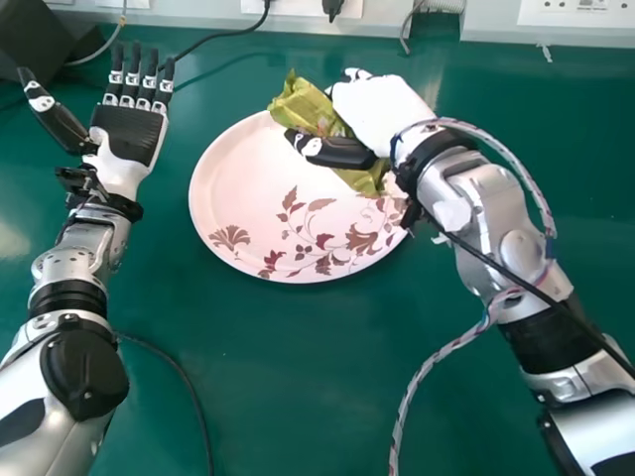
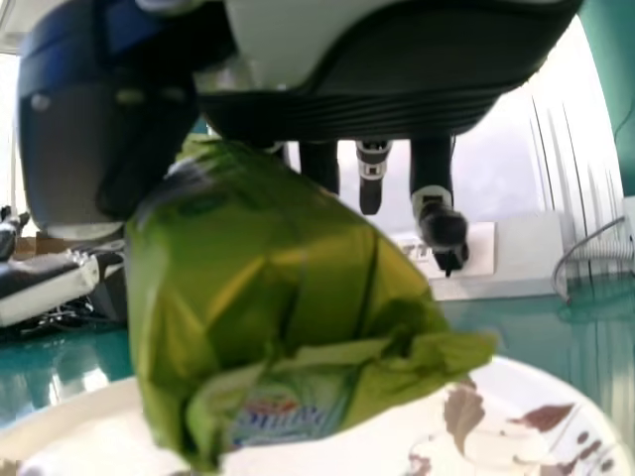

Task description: Pick up biscuit and place it in the plate

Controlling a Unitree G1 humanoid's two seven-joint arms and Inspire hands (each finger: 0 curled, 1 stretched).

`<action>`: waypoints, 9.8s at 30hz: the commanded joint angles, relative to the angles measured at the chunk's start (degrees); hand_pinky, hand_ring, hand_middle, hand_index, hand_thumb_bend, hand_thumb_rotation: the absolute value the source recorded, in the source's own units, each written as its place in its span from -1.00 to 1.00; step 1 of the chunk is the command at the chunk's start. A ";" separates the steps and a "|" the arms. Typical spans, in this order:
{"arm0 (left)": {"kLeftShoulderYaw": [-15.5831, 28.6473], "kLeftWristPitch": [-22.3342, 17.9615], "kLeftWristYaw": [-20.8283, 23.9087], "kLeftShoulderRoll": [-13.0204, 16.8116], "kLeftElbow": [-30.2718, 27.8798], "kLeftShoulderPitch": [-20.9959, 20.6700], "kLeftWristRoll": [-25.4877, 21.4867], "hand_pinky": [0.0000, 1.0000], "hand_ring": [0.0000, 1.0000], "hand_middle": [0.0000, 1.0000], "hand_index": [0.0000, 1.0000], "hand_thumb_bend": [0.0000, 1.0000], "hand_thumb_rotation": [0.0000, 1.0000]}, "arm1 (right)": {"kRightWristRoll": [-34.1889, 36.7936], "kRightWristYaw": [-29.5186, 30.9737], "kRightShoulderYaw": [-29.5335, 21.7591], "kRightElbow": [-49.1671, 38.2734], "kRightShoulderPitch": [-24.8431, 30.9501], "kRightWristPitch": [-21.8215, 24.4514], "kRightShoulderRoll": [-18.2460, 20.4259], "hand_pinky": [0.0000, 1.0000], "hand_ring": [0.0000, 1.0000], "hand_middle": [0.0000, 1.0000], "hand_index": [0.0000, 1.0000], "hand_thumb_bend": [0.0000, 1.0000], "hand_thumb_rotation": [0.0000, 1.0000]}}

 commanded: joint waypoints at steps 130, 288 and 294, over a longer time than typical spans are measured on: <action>-3.86 -10.01 -9.68 -0.06 2.39 0.80 5.76 0.89 0.95 1.00 1.00 1.00 0.24 | 6.59 3.78 3.85 1.51 -2.20 4.44 -1.77 0.39 0.68 0.83 0.81 0.46 0.01; -4.32 -10.92 -16.88 1.56 5.15 3.95 7.74 0.59 0.90 1.00 1.00 1.00 0.81 | 93.75 4.22 -40.52 -5.21 26.81 -12.02 14.29 0.64 0.82 0.98 1.00 0.65 0.25; -5.04 -8.77 -20.06 1.73 0.86 8.88 7.46 0.70 0.88 1.00 1.00 1.00 0.87 | 97.74 3.63 -40.40 -10.99 33.44 -11.74 18.20 0.63 0.82 0.96 1.00 0.65 0.29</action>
